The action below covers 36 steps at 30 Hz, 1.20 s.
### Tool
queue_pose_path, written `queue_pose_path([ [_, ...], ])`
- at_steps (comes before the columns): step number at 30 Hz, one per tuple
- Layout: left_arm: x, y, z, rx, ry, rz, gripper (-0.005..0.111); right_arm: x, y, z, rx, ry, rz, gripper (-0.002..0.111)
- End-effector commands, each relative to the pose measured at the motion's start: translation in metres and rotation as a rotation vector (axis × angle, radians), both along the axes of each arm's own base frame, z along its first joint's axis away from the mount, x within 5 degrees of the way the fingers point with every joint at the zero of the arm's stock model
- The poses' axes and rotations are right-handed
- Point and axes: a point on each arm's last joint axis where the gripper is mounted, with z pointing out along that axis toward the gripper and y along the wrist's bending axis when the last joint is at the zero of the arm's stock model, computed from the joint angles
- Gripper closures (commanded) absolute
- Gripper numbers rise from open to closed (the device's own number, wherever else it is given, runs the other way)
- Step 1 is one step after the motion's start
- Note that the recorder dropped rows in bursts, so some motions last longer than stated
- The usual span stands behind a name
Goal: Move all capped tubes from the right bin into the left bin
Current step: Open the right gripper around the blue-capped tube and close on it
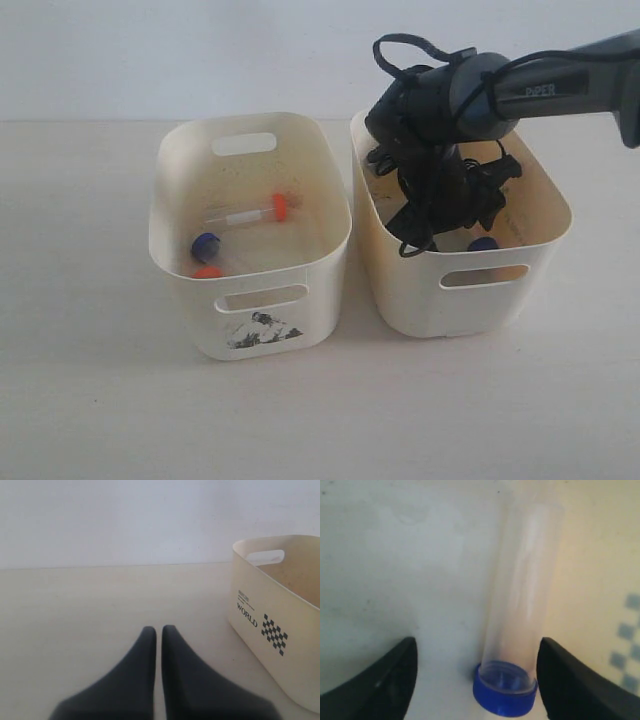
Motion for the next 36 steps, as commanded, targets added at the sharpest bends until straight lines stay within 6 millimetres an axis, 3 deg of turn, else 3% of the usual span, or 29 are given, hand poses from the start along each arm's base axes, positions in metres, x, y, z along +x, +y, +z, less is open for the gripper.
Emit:
queue_pose_path([
  [1, 0.000, 0.000, 0.002, -0.007, -0.012, 0.002, 0.102, -0.007, 0.003, -0.031, 0.057, 0.079, -0.072, 0.053],
  [6, 0.000, 0.000, 0.002, -0.007, -0.012, 0.002, 0.102, -0.008, 0.002, -0.031, 0.042, 0.088, -0.078, 0.073],
  [19, 0.000, 0.000, 0.002, -0.007, -0.012, 0.002, 0.102, -0.008, 0.001, -0.031, 0.039, 0.089, -0.083, 0.074],
  [22, 0.000, 0.000, 0.002, -0.007, -0.012, 0.002, 0.102, -0.009, 0.000, -0.031, 0.029, 0.101, -0.089, 0.088],
  [24, 0.000, 0.000, 0.002, -0.007, -0.012, 0.002, 0.102, -0.010, 0.000, -0.031, 0.022, 0.107, -0.095, 0.108],
  [28, 0.000, 0.000, 0.002, -0.007, -0.012, 0.002, 0.102, -0.011, -0.001, -0.029, 0.012, 0.118, -0.102, 0.108],
  [32, 0.000, 0.000, 0.002, -0.007, -0.012, 0.002, 0.102, -0.012, -0.001, -0.015, 0.016, 0.100, -0.104, 0.108],
  [36, 0.000, 0.000, 0.002, -0.007, -0.012, 0.002, 0.102, -0.011, 0.000, 0.016, 0.055, 0.028, -0.099, 0.108],
])
